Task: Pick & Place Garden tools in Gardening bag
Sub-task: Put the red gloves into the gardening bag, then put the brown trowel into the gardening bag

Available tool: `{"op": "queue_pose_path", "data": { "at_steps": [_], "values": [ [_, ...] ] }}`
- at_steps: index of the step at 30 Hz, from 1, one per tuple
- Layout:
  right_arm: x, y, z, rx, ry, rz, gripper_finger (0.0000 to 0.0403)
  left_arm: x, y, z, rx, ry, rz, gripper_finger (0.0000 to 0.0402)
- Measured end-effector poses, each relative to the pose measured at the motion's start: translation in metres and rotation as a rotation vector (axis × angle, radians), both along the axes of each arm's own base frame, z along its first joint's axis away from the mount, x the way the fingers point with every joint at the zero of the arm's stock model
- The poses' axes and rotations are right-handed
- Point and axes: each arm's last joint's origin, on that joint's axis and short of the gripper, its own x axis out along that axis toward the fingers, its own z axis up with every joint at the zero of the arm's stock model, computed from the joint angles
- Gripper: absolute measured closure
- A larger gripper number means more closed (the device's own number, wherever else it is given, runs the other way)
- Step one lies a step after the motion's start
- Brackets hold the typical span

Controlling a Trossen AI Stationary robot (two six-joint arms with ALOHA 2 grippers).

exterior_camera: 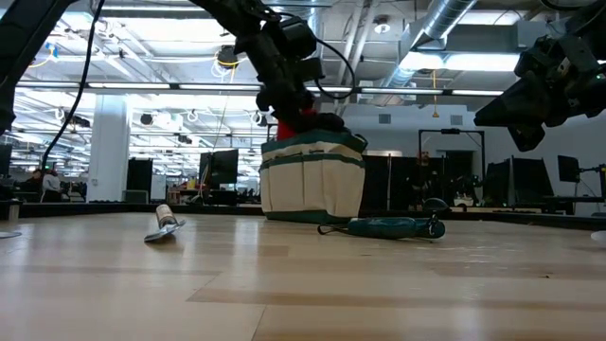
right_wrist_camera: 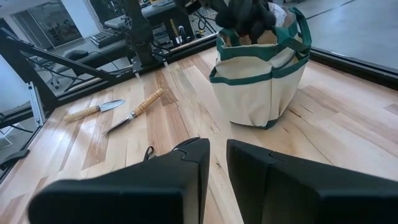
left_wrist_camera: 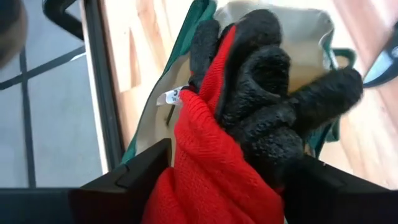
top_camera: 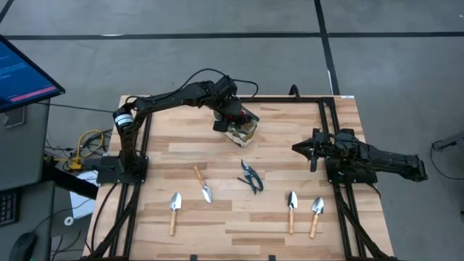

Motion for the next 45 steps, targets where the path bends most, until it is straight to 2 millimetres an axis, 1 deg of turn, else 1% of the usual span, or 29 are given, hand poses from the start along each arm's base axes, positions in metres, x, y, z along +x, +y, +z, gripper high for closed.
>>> {"op": "queue_pose_path", "data": {
  "at_steps": [11,16,20,23,27,30,32,34,36,38,40,43,45],
  "values": [
    [0.0,0.0,0.0,0.0,0.0,0.0,0.0352,-0.001,0.0,0.0,-0.014,0.002,0.023,0.0142],
    [0.0,0.0,0.0,0.0,0.0,0.0,0.0352,-0.007,-0.005,0.011,0.006,-0.022,0.034,0.014],
    [0.0,0.0,0.0,0.0,0.0,0.0,0.0352,-0.012,-0.009,0.019,0.031,-0.035,0.075,0.0127],
    [0.0,0.0,0.0,0.0,0.0,0.0,0.0352,-0.014,-0.011,0.022,0.043,-0.035,0.078,0.012],
    [0.0,0.0,0.0,0.0,0.0,0.0,0.0352,-0.014,-0.013,0.023,0.031,-0.044,0.059,0.0121],
    [0.0,0.0,0.0,0.0,0.0,0.0,0.0352,-0.015,-0.012,0.024,0.064,-0.033,0.093,0.0123],
    [0.0,0.0,0.0,0.0,0.0,0.0,0.0352,-0.019,-0.014,0.03,0.083,-0.048,0.114,0.0123],
    [0.0,0.0,0.0,0.0,0.0,0.0,0.0352,-0.029,-0.019,0.043,0.073,-0.1,0.141,0.0122],
    [0.0,0.0,0.0,0.0,0.0,0.0,0.0352,-0.042,-0.028,0.061,0.011,-0.181,0.199,0.0121],
    [0.0,0.0,0.0,0.0,0.0,0.0,0.0352,-0.057,-0.041,0.076,-0.069,-0.252,0.253,0.0121],
    [0.0,0.0,0.0,0.0,0.0,0.0,0.0352,-0.075,-0.056,0.088,-0.123,-0.272,0.27,0.0121],
    [0.0,0.0,0.0,0.0,0.0,0.0,0.0352,-0.099,-0.08,0.099,-0.181,-0.267,0.293,0.0121],
    [0.0,0.0,0.0,0.0,0.0,0.0,0.0352,-0.109,-0.092,0.099,-0.264,-0.246,0.348,0.0121]
  ]
}}
